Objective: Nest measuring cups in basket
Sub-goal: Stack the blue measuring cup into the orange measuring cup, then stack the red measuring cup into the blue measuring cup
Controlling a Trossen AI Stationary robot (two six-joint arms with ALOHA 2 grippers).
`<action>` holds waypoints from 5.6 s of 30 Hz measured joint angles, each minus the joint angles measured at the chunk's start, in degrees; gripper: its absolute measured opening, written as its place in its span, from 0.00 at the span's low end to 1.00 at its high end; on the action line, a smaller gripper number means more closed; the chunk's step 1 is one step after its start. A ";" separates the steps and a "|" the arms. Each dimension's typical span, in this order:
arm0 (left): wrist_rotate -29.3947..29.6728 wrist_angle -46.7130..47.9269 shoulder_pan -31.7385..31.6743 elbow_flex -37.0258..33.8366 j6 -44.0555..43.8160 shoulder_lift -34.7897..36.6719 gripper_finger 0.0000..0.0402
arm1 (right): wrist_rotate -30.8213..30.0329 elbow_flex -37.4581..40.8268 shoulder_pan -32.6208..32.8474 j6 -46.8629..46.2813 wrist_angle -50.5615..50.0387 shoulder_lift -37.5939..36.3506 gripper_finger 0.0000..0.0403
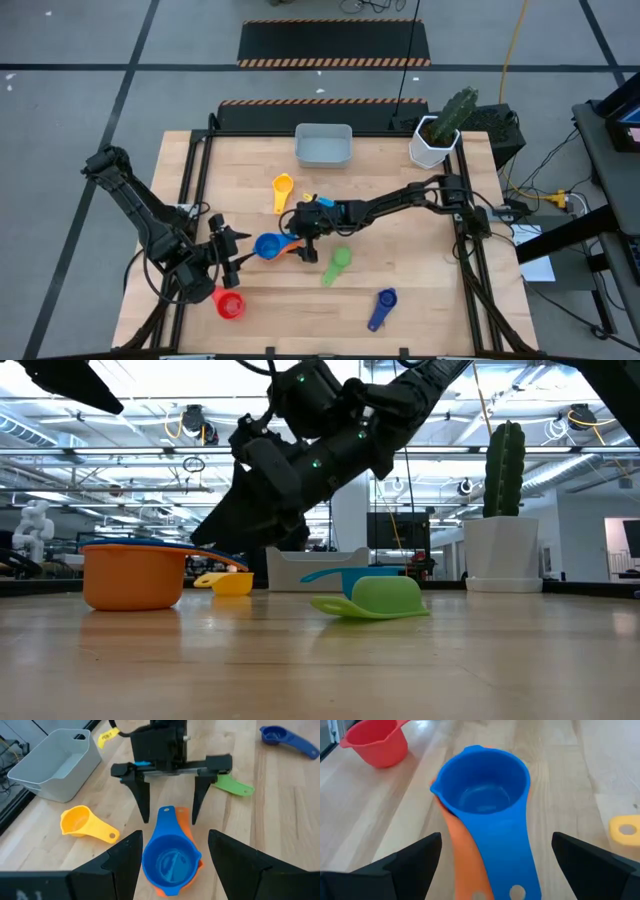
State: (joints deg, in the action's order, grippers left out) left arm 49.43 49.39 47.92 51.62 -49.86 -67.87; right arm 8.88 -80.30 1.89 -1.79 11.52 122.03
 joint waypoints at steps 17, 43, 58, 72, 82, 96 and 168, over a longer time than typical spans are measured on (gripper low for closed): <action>0.22 -0.11 -2.55 0.00 5.18 0.02 0.57 | -3.90 0.06 1.03 1.41 -6.56 0.08 0.62; -9.38 0.00 -3.19 0.00 5.80 0.02 0.57 | -6.05 0.06 1.24 0.99 -8.39 0.06 0.41; -30.72 0.70 3.12 0.00 2.68 -0.05 0.57 | -9.09 0.10 2.81 2.39 -17.17 -7.47 0.62; -36.53 7.92 11.35 -0.05 3.82 -5.64 0.73 | -9.41 0.10 5.35 2.70 -26.44 -15.96 0.61; -37.31 7.30 13.70 -8.07 2.83 -7.72 0.95 | -12.07 0.10 6.86 3.97 -26.94 -16.40 0.61; -40.39 -6.68 14.84 -14.32 4.84 -7.74 0.83 | -12.06 0.10 6.88 3.57 -26.90 -16.40 0.61; -34.50 -21.65 16.28 -10.71 -9.26 -19.57 0.22 | -12.11 0.06 7.61 2.45 -28.58 -16.38 0.61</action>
State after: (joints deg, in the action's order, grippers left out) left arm 14.93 27.74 64.20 40.91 -59.11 -87.44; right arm -3.22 -80.25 9.50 0.66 -17.06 105.65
